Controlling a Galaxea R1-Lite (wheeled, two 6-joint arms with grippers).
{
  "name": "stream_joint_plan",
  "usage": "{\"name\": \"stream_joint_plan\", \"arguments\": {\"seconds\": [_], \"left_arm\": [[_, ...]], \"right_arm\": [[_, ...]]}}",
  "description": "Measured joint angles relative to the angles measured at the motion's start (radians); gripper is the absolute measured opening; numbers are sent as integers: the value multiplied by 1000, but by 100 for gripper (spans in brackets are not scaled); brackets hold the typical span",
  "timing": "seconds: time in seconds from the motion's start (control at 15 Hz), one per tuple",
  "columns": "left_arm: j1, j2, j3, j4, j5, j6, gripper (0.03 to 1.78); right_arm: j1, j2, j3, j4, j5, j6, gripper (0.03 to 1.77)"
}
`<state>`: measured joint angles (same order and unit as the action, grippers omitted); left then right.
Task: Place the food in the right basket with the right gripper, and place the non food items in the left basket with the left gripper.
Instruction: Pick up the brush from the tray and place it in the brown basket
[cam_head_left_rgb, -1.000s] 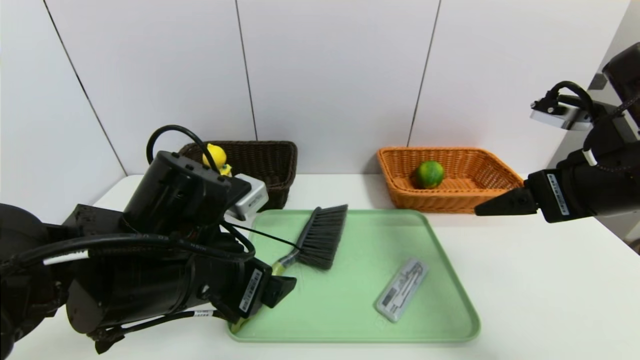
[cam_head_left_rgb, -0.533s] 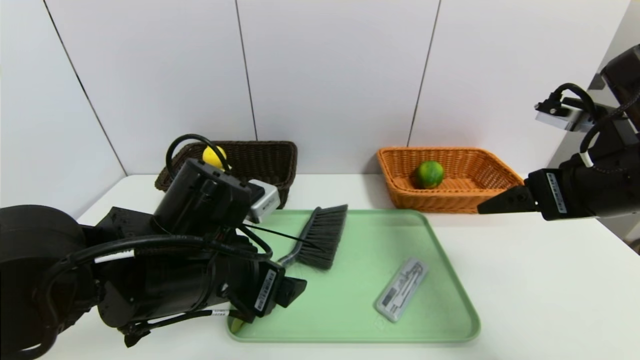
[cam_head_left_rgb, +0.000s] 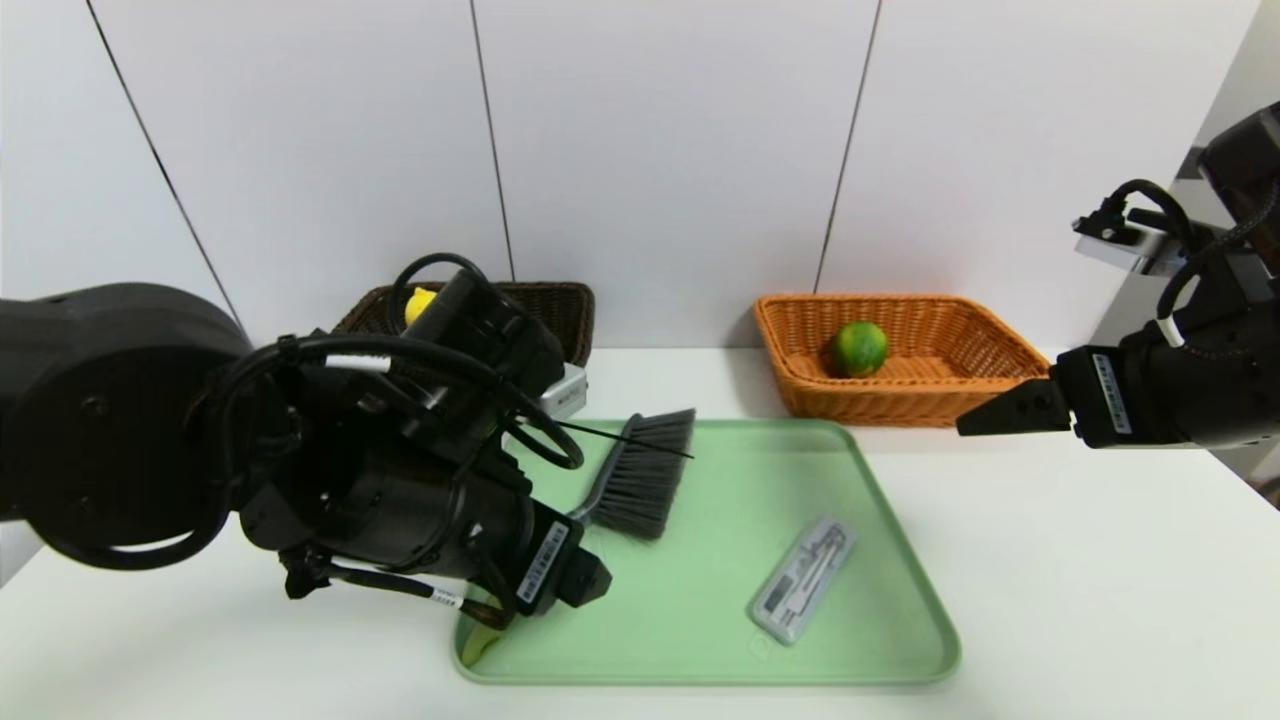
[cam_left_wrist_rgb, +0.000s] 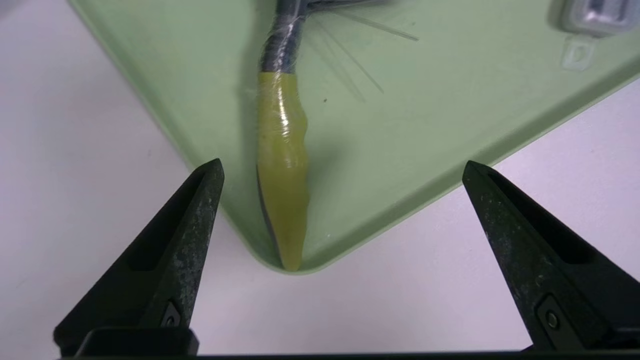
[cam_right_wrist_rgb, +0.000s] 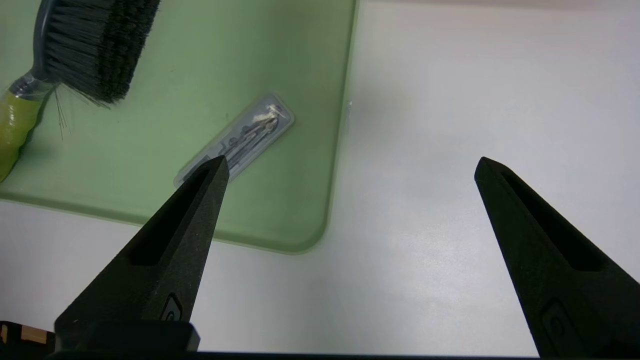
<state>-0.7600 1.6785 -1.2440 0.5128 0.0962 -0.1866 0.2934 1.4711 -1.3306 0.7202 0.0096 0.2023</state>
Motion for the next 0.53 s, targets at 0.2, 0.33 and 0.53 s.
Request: {"name": "stream_joint_plan", "arguments": {"seconds": [0.2,0.33,0.53], "left_arm": [[34,49,-124,209,-3,32,169],[51,88,-186,276,-9,1,169],[63,121,-230,283,-100,-45,169]], "right_arm": [[-5,-1,14,0,1,0,170],[-6,-2,27,-2,3,-1,170],[-6,-3,51,-1,5,0,170]]}}
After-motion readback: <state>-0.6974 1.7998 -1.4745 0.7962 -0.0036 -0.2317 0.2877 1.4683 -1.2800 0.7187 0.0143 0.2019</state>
